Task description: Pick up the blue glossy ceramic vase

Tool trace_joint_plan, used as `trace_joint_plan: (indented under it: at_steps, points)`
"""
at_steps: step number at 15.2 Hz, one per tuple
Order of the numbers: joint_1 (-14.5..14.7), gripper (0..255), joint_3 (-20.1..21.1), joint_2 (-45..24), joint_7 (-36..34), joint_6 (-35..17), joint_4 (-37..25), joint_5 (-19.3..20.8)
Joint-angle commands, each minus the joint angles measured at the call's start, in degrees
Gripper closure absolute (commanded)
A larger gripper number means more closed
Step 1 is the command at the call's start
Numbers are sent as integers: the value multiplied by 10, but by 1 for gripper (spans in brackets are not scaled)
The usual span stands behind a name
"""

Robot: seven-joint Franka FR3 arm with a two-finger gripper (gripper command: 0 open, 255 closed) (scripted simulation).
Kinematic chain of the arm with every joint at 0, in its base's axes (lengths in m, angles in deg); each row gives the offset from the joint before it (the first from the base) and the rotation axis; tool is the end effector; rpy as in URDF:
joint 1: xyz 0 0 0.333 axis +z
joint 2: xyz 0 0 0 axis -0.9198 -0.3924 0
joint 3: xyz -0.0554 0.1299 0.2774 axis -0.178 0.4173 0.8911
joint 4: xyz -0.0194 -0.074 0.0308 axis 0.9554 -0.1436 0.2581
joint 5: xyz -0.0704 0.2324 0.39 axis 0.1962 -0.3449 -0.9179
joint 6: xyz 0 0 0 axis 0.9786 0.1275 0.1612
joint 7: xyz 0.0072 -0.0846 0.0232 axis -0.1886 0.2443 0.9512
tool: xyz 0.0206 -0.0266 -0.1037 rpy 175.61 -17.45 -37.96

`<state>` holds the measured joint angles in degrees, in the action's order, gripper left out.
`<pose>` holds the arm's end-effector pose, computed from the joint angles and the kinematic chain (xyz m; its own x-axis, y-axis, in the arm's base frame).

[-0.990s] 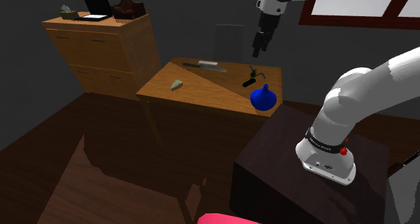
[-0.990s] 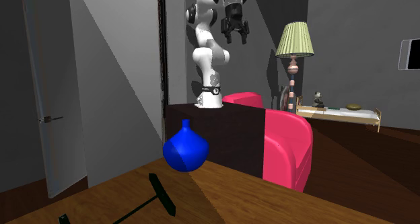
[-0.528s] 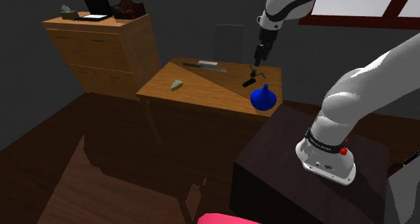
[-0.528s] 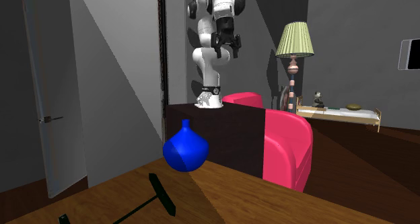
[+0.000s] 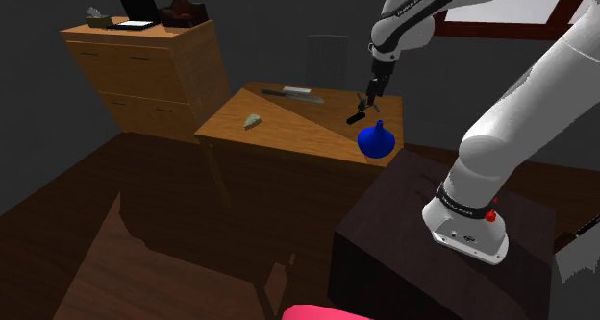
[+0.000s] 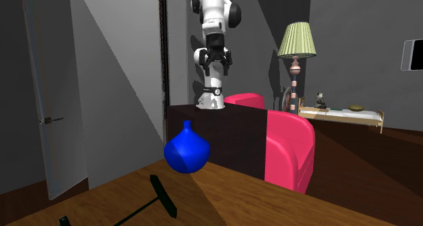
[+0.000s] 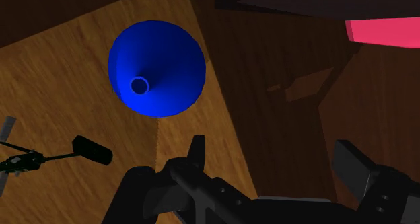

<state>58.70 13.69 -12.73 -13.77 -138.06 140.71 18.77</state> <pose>0.4293 -0.2320 0.3056 0.9967 0.0739 0.0338 0.0755 -0.9959 -0.0499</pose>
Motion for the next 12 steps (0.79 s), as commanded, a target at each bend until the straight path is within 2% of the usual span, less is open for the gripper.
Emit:
trace_joint_plan:
  at_steps: [1,7,12]
  points:
    - [-2,0,-15,-42,25,-28,-10,-9]
    - [-14,0,-46,-178,113,-95,-58,-67]
    - [-48,0,-41,-294,190,-131,-117,-131]
